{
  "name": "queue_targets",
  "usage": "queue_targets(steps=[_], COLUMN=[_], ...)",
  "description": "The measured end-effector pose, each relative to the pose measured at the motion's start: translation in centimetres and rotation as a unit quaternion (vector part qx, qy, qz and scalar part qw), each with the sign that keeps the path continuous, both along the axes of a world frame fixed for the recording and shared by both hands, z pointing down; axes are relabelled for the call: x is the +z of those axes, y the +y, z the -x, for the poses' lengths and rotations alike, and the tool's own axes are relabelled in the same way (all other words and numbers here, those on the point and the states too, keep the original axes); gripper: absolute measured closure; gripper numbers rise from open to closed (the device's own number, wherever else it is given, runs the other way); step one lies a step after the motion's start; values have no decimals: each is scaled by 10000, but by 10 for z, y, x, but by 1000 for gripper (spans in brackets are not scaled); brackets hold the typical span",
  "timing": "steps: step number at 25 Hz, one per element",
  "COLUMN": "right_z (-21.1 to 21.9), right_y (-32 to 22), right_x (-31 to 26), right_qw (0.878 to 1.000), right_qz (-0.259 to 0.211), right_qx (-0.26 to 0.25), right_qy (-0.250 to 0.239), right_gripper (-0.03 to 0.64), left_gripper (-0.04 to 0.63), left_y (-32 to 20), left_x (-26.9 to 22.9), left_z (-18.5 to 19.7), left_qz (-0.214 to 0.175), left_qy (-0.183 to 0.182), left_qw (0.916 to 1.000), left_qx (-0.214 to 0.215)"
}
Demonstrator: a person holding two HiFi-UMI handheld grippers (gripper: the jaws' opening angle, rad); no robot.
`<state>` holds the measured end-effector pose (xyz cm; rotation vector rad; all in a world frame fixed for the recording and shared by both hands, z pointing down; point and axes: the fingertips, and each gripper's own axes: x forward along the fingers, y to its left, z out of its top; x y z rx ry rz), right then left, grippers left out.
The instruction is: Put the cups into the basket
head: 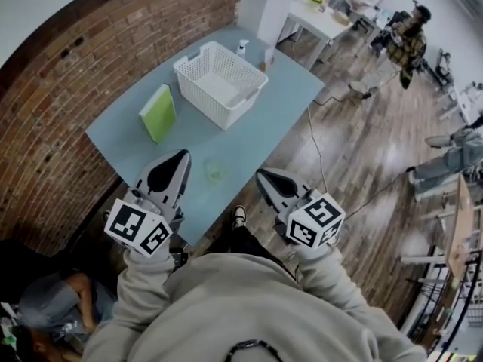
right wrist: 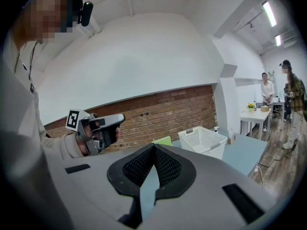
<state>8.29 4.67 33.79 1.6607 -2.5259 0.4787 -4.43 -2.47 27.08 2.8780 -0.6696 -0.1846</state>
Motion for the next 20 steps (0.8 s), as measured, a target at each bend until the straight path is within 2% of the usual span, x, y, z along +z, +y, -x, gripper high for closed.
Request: queue_targets(steps=[5, 11, 20], right_z=[-38, -77, -89], right_y=[-44, -99, -168], right_x=[0, 36, 56], right_qw=[9999, 9979, 9883], right_qz=[-1, 373, 522], right_qx=[-135, -519, -1417], right_qy=[59, -50, -217], right_gripper=[606, 606, 606], left_gripper=[598, 598, 598], left_y=[-39, -83, -120], left_x=[8, 42, 50], left_z=[-35, -78, -90], left_qz=[2, 276, 460], left_qy=[-90, -406, -778], left_qw=[9998, 9975, 9878], left_qx=[-187, -511, -1268])
